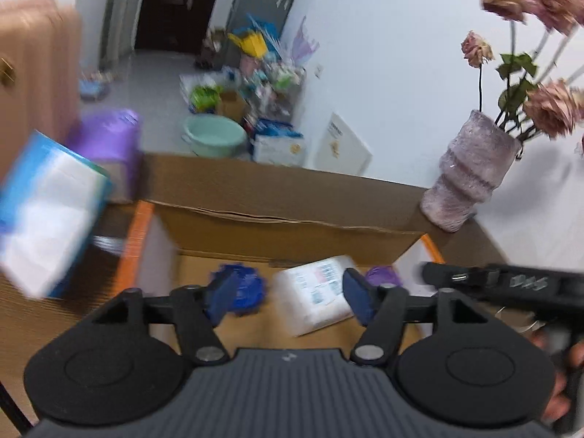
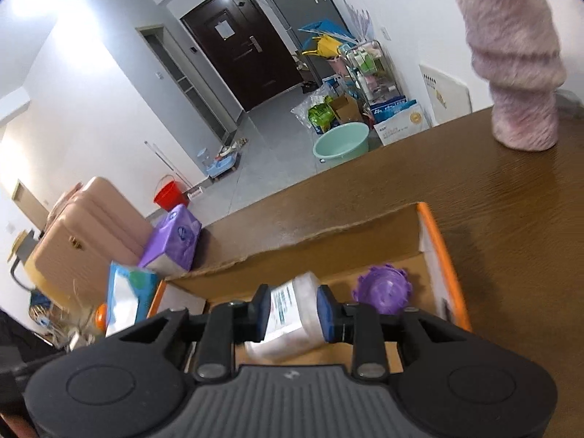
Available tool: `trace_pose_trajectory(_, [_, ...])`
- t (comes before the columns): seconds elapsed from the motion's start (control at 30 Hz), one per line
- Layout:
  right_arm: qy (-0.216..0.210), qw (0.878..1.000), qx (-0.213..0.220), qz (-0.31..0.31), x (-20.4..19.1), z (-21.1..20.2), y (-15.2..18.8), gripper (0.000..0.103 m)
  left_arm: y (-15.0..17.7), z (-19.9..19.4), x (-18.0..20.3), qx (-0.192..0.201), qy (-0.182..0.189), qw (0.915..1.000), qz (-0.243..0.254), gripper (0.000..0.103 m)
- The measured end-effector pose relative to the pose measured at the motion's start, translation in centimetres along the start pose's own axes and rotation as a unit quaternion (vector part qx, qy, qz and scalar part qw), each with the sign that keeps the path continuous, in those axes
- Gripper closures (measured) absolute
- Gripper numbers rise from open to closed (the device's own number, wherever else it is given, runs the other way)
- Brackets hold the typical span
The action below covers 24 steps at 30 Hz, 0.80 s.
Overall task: Organize rigid objects
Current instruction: 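Carry the wipes tub into the box and open the left tool, then withdraw the left tool from the box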
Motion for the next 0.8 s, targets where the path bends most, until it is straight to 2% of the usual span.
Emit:
trace_pose_trajectory(0.03, [0.002,1.000,-0.001,-0.006,-0.2,-0.9,0.2,0.067,0.2,-1.0,0.0,0.003,-0.011,0.9998,0.015,0.036])
trace_pose_trajectory(0.1, [0.007,1.000,0.007,-0.026,-0.7,-3.9,1.1,0.062,1.3,-3.5,0.0,0.005,-0.031,0.9986,0.041,0.034])
trace_pose_trajectory(0.2, [0.025,0.998,0.017,-0.062,-1.7,-7.9,2.6,0.059,3.1,-7.3,0.0,0.010,-0.053,0.9964,0.065,0.030])
trace_pose_trajectory(0.27, [0.028,0.995,0.025,-0.088,-2.6,-10.5,3.8,0.055,4.3,-9.6,-0.2,0.017,-0.061,0.9951,0.076,0.025])
trace_pose_trajectory(0.33, [0.030,0.992,0.039,-0.116,-3.8,-12.8,5.3,0.045,5.6,-12.0,-0.2,0.024,-0.068,0.9940,0.082,0.023])
trace_pose_trajectory(0.47, [0.031,0.983,0.060,-0.168,-5.7,-16.4,8.7,0.039,8.3,-16.3,-0.2,0.038,-0.076,0.9921,0.092,0.018])
trace_pose_trajectory(0.53, [0.020,0.979,0.075,-0.187,-6.5,-17.9,10.9,0.033,9.9,-18.7,-0.1,0.055,-0.082,0.9899,0.101,0.014])
trace_pose_trajectory(0.63, [0.016,0.971,0.105,-0.216,-7.3,-20.0,15.0,0.031,12.9,-21.9,0.0,0.106,-0.084,0.9849,0.108,0.007])
trace_pose_trajectory(0.7, [0.010,0.966,0.120,-0.227,-7.5,-21.0,17.3,0.030,15.4,-23.5,0.0,0.135,-0.085,0.9820,0.101,0.006])
trace_pose_trajectory(0.8, [0.010,0.962,0.140,-0.233,-7.6,-22.6,20.7,0.027,18.8,-25.1,0.1,0.156,-0.093,0.9794,0.088,0.004])
Point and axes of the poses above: each gripper's, at about its wrist camera, not at the fingertips, and z roughly the way its jaws point, x to its right, y to its underside, the point moved 3 cm from there along z, roughly the way its jaws point, and after that the axes turned 2 degrees about z, right-handed, at the moved point
